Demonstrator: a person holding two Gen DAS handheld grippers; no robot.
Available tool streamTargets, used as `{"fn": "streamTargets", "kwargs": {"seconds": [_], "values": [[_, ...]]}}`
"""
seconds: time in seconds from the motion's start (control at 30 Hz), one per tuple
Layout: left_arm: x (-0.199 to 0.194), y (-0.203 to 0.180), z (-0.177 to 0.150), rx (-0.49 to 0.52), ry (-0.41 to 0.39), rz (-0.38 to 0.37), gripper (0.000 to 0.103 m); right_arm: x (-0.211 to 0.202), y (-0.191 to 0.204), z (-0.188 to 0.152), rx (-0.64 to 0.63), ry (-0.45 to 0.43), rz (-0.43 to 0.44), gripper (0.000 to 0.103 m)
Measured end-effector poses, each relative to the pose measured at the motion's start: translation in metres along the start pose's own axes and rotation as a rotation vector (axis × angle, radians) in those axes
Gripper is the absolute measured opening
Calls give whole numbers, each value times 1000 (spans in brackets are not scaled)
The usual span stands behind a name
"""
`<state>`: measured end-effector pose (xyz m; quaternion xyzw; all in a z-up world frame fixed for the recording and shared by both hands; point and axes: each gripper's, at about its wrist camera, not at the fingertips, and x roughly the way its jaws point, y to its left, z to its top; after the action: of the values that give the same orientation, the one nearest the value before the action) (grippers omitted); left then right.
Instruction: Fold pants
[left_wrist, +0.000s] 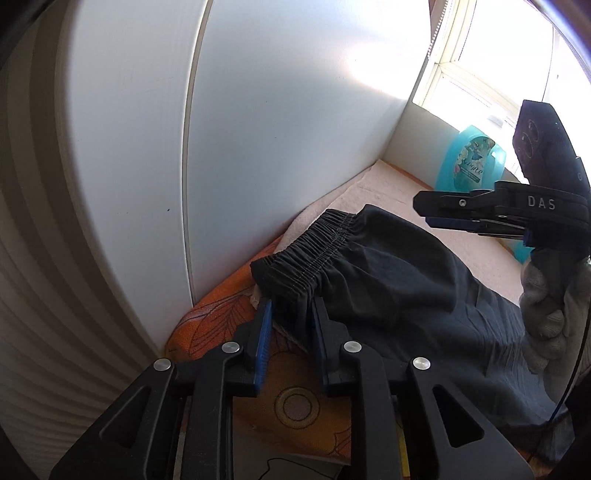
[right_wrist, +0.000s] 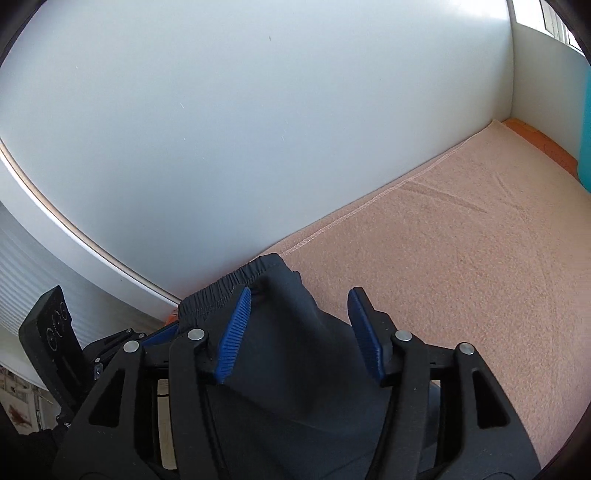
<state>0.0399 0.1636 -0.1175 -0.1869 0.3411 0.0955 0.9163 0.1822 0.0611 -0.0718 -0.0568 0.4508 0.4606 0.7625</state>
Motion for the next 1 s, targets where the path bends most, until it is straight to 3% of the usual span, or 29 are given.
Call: {"fn": "streamTargets", "kwargs": {"seconds": [0.07,0.23,0.43,0.5,0.7,1.0], "values": [[-8,4,-1,-12,-5,-9,34,-22,1,-5,8,-48,-27,65],[-25,0,1,6,-29,-51,35,-92,-5,-31,46,-157,-101,72],[-53,-27,3,73,-60,-145,36,-184,-5,-90,120,-273,-218,76],[-63,-38,4,95,-68,-188,41,-211,-7,-115,155,-297,-278,76],[-88,-76,0,184,-78,-324,42,-301,-19,-191,299,-355,-441,76],[-110,-144,-15,308,-1,-570,48,-400,-24,-311,510,-448,-658,76]]}}
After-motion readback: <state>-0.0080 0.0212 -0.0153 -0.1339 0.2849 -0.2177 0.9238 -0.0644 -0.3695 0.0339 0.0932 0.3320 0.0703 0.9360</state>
